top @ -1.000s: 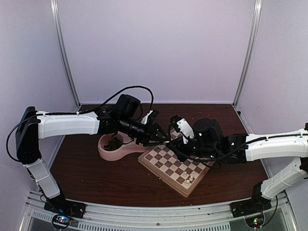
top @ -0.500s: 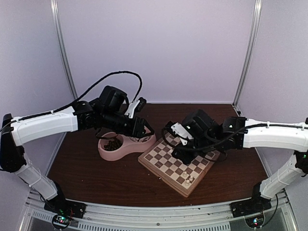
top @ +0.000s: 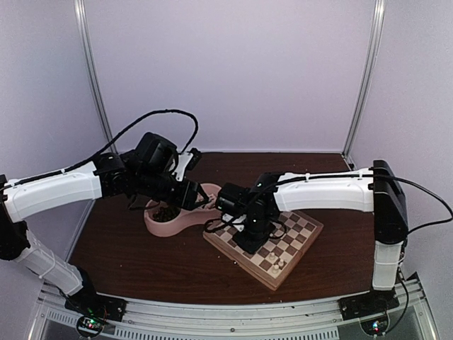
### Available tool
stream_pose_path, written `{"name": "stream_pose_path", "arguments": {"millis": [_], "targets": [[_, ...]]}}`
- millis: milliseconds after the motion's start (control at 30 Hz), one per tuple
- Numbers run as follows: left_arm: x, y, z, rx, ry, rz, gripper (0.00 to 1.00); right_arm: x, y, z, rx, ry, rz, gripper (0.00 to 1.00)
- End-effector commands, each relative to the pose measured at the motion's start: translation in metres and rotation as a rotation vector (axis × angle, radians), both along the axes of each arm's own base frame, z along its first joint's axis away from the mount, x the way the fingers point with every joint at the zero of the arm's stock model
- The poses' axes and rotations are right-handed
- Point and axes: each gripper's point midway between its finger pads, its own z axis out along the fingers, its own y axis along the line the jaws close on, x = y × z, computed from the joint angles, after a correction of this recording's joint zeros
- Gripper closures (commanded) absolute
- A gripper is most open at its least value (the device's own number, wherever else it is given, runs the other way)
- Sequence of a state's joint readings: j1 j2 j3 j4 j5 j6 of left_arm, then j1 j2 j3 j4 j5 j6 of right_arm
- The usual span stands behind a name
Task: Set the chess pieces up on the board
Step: Place the pawn at f2.
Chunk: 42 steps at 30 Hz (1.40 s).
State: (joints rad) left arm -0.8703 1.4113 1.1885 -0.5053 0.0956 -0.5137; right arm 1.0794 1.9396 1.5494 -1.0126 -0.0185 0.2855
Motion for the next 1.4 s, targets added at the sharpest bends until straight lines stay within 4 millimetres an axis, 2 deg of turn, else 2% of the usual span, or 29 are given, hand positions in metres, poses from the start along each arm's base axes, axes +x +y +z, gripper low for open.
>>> {"name": "stream_pose_path", "arguments": {"millis": [0, 167, 567, 1033, 1267, 1367], "targets": [[0.007, 0.024, 0.000, 0.101, -0.065, 0.057, 0.47, 0.005, -0.017, -0.001, -0.129, 0.000, 0.013, 0.96], [0.007, 0.033, -0.001, 0.134, -0.086, 0.071, 0.47, 0.002, -0.018, -0.007, -0.159, 0.032, 0.018, 0.93], [0.010, 0.037, 0.002, 0.144, -0.107, 0.083, 0.47, -0.007, -0.039, -0.014, -0.294, 0.089, 0.053, 0.90], [0.005, 0.041, -0.006, 0.154, -0.085, 0.085, 0.47, -0.001, -0.048, -0.015, -0.391, 0.076, 0.090, 0.87], [0.004, 0.041, -0.009, 0.156, -0.075, 0.084, 0.47, 0.005, -0.044, -0.014, -0.389, 0.060, 0.099, 0.79], [0.004, 0.041, -0.011, 0.161, -0.070, 0.083, 0.47, 0.009, -0.040, -0.008, -0.372, 0.033, 0.096, 0.65]]}}
